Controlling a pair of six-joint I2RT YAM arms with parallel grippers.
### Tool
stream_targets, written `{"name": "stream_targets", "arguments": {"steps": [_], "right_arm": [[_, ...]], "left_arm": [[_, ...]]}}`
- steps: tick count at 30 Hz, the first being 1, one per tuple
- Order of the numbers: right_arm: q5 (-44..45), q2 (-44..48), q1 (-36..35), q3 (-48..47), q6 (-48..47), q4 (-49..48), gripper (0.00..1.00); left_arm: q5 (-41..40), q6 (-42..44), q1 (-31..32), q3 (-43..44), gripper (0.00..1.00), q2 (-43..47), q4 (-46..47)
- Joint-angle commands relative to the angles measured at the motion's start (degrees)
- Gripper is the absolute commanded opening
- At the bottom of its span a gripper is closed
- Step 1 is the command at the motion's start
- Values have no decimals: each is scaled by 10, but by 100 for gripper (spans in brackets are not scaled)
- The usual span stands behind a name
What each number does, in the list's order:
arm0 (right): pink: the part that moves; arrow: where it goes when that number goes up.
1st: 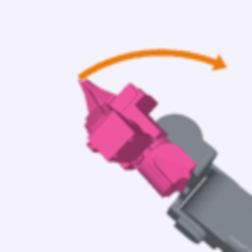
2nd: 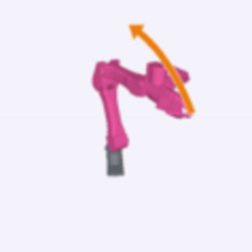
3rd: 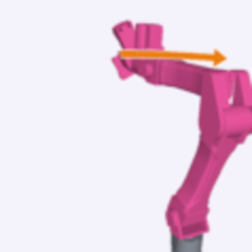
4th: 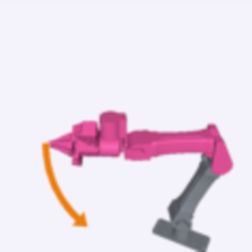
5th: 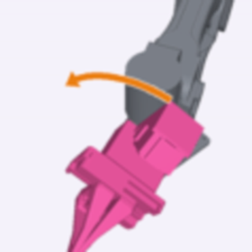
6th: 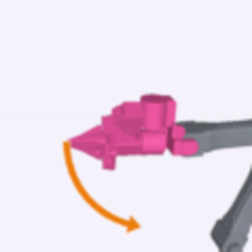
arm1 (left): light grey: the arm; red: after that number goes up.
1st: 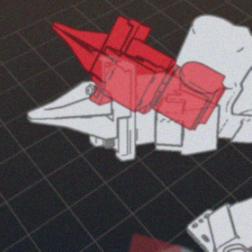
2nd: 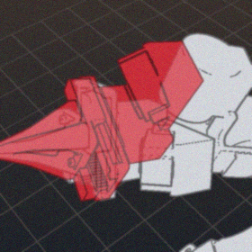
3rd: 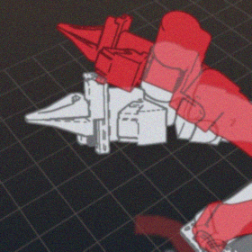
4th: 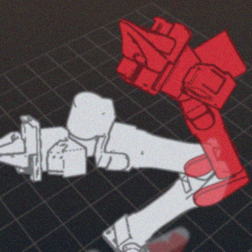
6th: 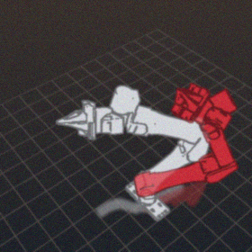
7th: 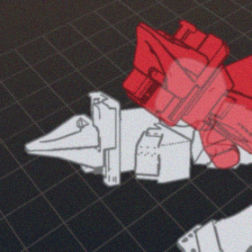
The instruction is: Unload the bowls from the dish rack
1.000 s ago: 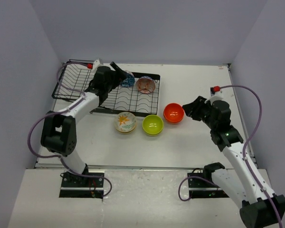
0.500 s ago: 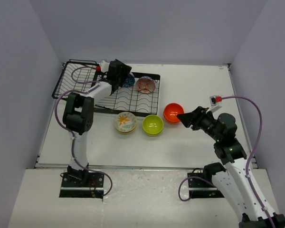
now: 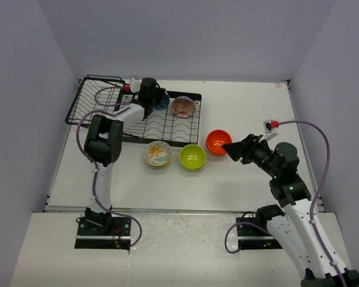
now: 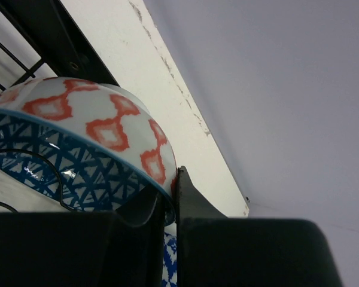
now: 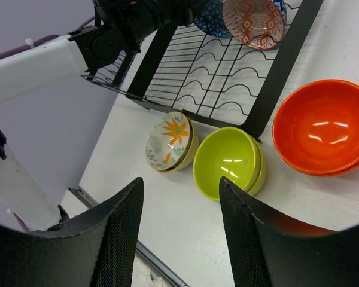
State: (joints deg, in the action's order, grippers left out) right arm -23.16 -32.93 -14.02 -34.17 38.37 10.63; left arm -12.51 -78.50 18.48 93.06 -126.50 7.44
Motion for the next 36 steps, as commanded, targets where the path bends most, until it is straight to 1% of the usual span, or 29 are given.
{"name": "stream_targets", "arguments": {"steps": [1, 8, 14, 18, 21, 22, 25, 28, 29, 31, 32, 35, 36], "right_arm": [[-16, 0, 1, -17, -11, -25, 55], [-7, 8, 1, -18, -25, -18, 55], [-3, 1, 1, -18, -35, -16, 55], [0, -2, 1, -17, -40, -16, 55], [-2, -6, 1, -19, -43, -14, 54], [-2, -8, 1, -19, -44, -15, 55], [-6, -7, 1, -20, -46, -15, 54], [-4, -6, 1, -19, -48, -14, 54], [-3, -6, 1, -20, -49, -14, 54], [-7, -6, 1, -22, -53, -10, 54], [-7, -6, 1, -23, -54, -8, 54], [-11, -7, 1, -25, -58, -4, 54], [-11, -6, 1, -26, -59, -4, 54]], "left_arm": [[-27, -9, -3, -22, 0, 10, 26], [-21, -27, -3, -38, 0, 9, 78], [-37, -55, -3, -54, 0, 7, 155], [-32, -60, -4, -41, 0, 0, 161], [-37, -65, -1, -58, 0, 19, 186], [-45, -64, 0, -80, 0, 27, 200], [-33, -61, -1, -115, 0, 44, 296], [-14, -60, -3, -133, 0, 42, 347], [-12, -58, -3, -139, 0, 41, 391], [-1, -59, -2, -148, 0, 35, 436], [5, -60, -2, -153, 0, 27, 479], [14, -62, -2, -161, 0, 11, 539], [20, -62, -1, -161, 0, 8, 546]]}}
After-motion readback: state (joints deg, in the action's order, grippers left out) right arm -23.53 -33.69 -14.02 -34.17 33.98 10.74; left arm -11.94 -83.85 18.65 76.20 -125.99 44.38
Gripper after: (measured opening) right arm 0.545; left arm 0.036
